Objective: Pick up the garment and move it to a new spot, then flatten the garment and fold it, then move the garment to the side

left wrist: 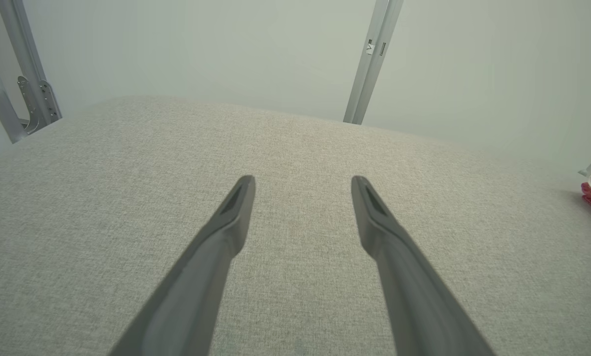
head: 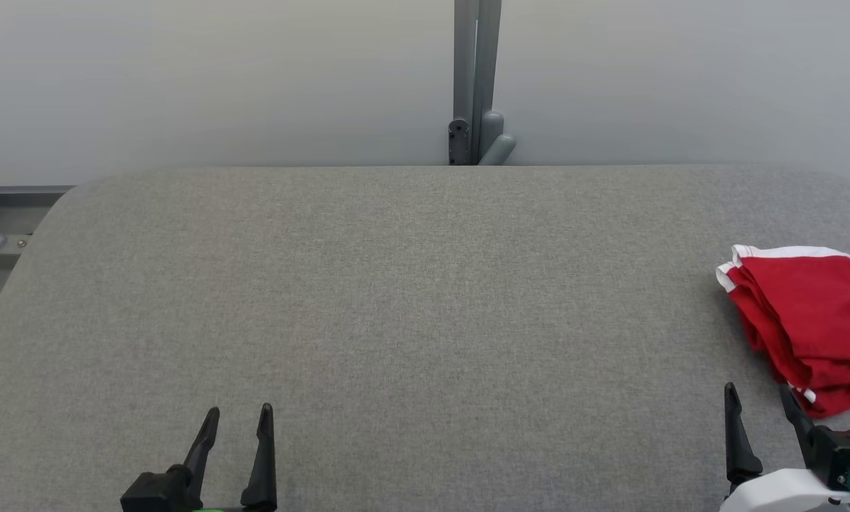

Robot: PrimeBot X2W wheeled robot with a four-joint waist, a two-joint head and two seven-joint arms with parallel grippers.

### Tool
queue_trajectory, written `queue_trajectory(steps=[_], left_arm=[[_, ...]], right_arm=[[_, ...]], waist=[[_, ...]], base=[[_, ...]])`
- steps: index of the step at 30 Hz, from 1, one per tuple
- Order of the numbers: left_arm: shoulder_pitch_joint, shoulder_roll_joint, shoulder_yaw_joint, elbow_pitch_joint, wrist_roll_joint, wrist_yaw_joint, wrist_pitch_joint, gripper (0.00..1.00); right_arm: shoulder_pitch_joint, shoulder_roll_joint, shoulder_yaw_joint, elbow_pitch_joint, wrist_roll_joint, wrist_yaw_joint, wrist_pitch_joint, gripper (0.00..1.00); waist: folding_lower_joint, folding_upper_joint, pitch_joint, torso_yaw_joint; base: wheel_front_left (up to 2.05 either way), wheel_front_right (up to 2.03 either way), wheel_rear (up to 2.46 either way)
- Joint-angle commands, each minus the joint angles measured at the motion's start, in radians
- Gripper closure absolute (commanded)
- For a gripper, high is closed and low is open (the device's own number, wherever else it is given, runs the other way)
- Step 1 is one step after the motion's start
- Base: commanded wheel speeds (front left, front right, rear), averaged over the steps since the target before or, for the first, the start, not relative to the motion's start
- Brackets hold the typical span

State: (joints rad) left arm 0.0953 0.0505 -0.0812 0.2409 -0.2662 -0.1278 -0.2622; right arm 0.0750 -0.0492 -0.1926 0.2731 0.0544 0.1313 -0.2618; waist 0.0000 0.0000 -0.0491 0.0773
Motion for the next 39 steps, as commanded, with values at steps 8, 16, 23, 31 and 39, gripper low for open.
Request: queue_trajectory(steps=[8,16,23,31,39], left_arm=[[-0.01,0.001,0.003,0.003,-0.002,-0.003,-0.003,0.0],[-0.011,0.001,0.001,0.005,-0.006,-0.004,-0.003,0.0],[-0.013,0.001,-0.002,0.005,-0.008,-0.003,-0.003,0.0],[-0.015,0.001,0.0,0.006,-0.003,-0.003,-0.003,0.0],[-0.018,0.001,-0.001,0.01,-0.006,-0.003,-0.003,0.0]], right_arm=[[-0.008,-0.003,-0.004,0.008,0.009,-0.001,-0.004,0.0],[-0.007,-0.003,-0.005,0.014,0.011,-0.001,-0.004,0.0],[-0.009,-0.003,-0.008,0.014,0.01,-0.001,-0.004,0.0],[-0.01,-0.003,-0.01,0.018,0.011,-0.001,-0.004,0.0],[-0.009,-0.003,-0.008,0.019,0.01,-0.001,-0.004,0.0]], waist=[[0.0,0.0,-0.003,-0.006],[0.0,0.0,-0.007,-0.017],[0.0,0.0,-0.003,-0.023],[0.0,0.0,-0.002,-0.022],[0.0,0.0,-0.003,-0.018]], base=[[0.0,0.0,0.0],[0.0,0.0,0.0],[0.0,0.0,0.0],[0.0,0.0,0.0],[0.0,0.0,0.0]])
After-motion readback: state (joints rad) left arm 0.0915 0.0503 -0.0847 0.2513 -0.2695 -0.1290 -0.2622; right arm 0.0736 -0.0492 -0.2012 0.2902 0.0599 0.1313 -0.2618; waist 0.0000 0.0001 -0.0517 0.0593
